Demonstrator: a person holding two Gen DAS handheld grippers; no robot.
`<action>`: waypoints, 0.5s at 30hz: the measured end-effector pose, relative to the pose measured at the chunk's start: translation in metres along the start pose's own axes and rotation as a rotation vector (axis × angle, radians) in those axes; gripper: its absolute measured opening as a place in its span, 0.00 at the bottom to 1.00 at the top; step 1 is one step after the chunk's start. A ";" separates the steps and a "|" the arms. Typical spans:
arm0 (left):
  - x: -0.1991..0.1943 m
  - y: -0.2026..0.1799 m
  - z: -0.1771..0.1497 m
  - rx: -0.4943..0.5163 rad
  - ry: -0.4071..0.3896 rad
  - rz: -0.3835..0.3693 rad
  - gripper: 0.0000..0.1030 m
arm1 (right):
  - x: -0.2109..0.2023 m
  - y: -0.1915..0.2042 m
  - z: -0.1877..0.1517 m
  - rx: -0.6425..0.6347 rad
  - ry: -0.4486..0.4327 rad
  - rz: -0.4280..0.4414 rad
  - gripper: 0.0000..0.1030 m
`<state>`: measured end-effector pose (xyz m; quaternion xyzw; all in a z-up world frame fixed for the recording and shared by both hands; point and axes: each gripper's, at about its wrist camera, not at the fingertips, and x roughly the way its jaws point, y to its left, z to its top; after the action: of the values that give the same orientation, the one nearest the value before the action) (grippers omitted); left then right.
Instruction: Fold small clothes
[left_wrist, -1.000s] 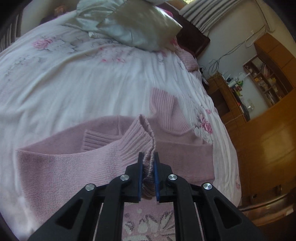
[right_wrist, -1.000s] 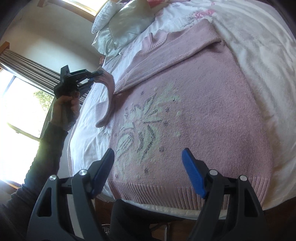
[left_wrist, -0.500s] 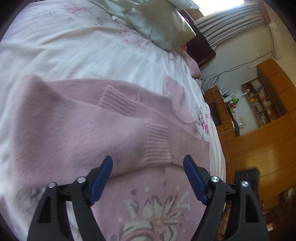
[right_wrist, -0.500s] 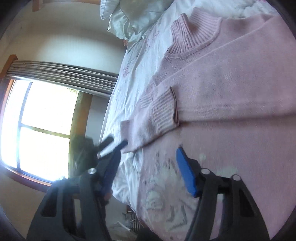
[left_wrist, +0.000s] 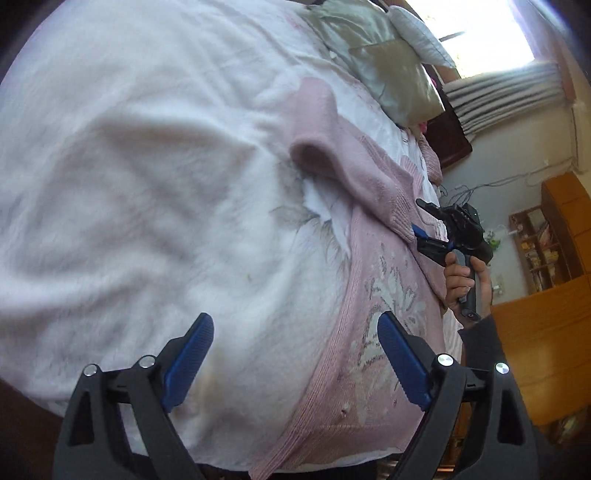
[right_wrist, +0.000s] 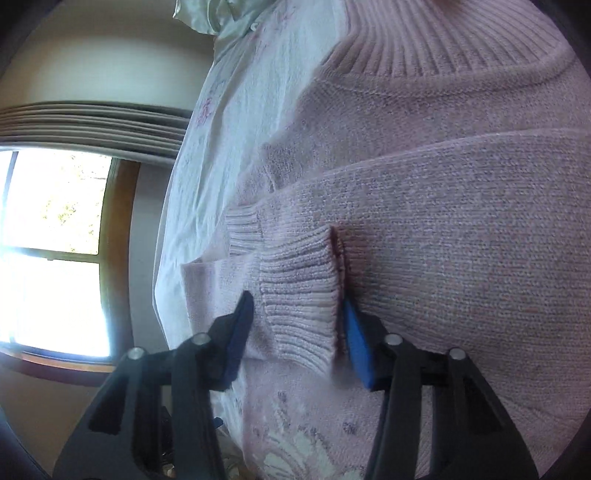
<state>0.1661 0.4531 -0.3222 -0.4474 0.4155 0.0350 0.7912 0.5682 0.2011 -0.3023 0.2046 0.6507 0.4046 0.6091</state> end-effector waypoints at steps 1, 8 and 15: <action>0.001 0.001 -0.004 -0.001 0.007 -0.003 0.88 | 0.003 0.005 0.000 -0.012 0.023 -0.006 0.09; -0.005 -0.029 -0.012 0.044 -0.004 -0.024 0.88 | -0.066 0.076 -0.003 -0.156 -0.092 -0.034 0.05; -0.009 -0.051 -0.021 0.081 -0.009 -0.050 0.88 | -0.226 0.096 -0.014 -0.227 -0.394 -0.086 0.05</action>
<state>0.1691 0.4096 -0.2869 -0.4252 0.4019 0.0003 0.8110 0.5724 0.0823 -0.0867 0.1819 0.4777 0.4012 0.7601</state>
